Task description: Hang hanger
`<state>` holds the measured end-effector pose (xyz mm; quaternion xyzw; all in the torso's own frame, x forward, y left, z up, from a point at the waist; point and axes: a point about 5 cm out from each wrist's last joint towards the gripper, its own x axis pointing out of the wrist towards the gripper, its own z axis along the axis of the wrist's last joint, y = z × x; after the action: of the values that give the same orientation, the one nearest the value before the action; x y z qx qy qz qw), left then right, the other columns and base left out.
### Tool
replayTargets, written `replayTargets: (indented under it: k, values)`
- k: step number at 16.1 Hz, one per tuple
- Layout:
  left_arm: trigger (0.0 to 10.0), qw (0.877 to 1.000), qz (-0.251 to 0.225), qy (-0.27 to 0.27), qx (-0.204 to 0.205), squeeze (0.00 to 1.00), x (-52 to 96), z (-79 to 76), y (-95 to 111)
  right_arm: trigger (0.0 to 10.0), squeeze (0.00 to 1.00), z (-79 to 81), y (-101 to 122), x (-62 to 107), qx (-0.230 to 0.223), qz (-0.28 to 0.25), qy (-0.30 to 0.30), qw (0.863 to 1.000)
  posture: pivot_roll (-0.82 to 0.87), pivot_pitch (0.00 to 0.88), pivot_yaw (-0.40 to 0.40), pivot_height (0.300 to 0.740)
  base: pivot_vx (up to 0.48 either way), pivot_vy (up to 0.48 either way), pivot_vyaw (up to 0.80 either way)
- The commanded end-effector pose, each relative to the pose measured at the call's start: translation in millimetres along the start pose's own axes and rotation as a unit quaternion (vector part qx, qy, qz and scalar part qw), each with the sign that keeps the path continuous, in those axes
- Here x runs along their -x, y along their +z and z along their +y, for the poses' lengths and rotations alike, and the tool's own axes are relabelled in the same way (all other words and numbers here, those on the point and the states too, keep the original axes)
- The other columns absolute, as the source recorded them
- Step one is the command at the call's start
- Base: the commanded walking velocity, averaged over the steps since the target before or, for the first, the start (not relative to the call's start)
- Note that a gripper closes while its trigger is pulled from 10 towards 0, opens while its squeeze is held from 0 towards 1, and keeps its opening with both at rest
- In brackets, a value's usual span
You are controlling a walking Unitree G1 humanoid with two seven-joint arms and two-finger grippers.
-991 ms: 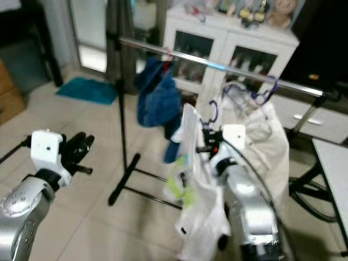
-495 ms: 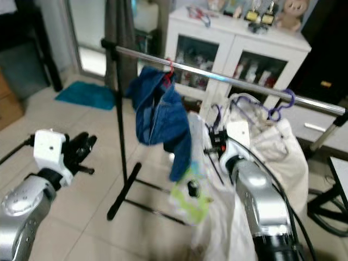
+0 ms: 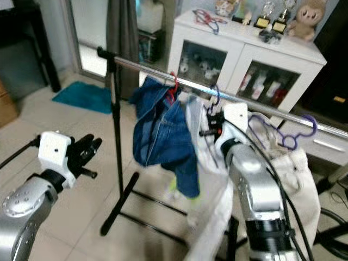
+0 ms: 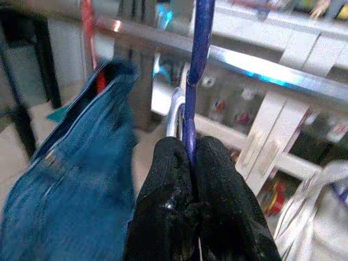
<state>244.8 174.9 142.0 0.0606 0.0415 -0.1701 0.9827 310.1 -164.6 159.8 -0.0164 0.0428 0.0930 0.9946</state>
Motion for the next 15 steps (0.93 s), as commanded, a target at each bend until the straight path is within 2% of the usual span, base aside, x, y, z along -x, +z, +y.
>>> replayTargets:
  k: [1, 2, 5, 7, 10, 15]
  values:
    - [10.0, 1.000, -0.008, -0.030, -0.003, 0.00, -4.1, -11.3, 4.8, 10.0, 0.00, -17.9, 4.0, 1.7, 0.008, -0.010, -0.033, 0.999, 0.09, 0.000, -0.114, 0.740, 0.420, 0.000, 0.00]
    - [10.0, 0.999, -0.015, -0.050, 0.006, 0.00, -4.3, -15.9, 8.0, 10.0, 0.00, -19.4, 6.8, -0.3, 0.010, -0.014, -0.035, 0.999, 0.09, 0.000, -0.114, 0.740, 0.000, 0.000, 0.00]
    - [10.0, 0.996, -0.017, -0.090, -0.002, 0.00, -5.4, -23.1, 13.3, 10.0, 0.00, -21.3, 10.6, -4.9, 0.007, -0.016, -0.037, 0.999, 0.09, 0.000, -0.122, 0.740, 0.000, 0.000, 0.00]
    - [10.0, 0.989, -0.027, -0.145, -0.002, 0.00, -5.2, -30.1, 23.0, 10.0, 0.00, -24.7, 9.4, -9.7, 0.008, -0.006, -0.046, 0.999, 0.10, 0.000, -0.126, 0.740, 0.000, 0.000, 0.00]
    - [10.0, 0.975, -0.009, -0.221, 0.005, 0.00, -2.6, -40.0, 25.8, 10.0, 0.00, -30.2, 6.7, -14.5, 0.008, 0.013, -0.056, 0.998, 0.10, 0.000, -0.126, 0.740, 0.000, 0.000, 0.00]
    - [10.0, 0.968, 0.008, -0.252, 0.003, 0.00, -1.2, -43.2, 25.6, 10.0, 0.00, -34.5, -2.9, -21.3, 0.000, 0.064, -0.056, 0.996, 0.10, 0.000, -0.123, 0.740, 0.000, 0.000, 0.00]
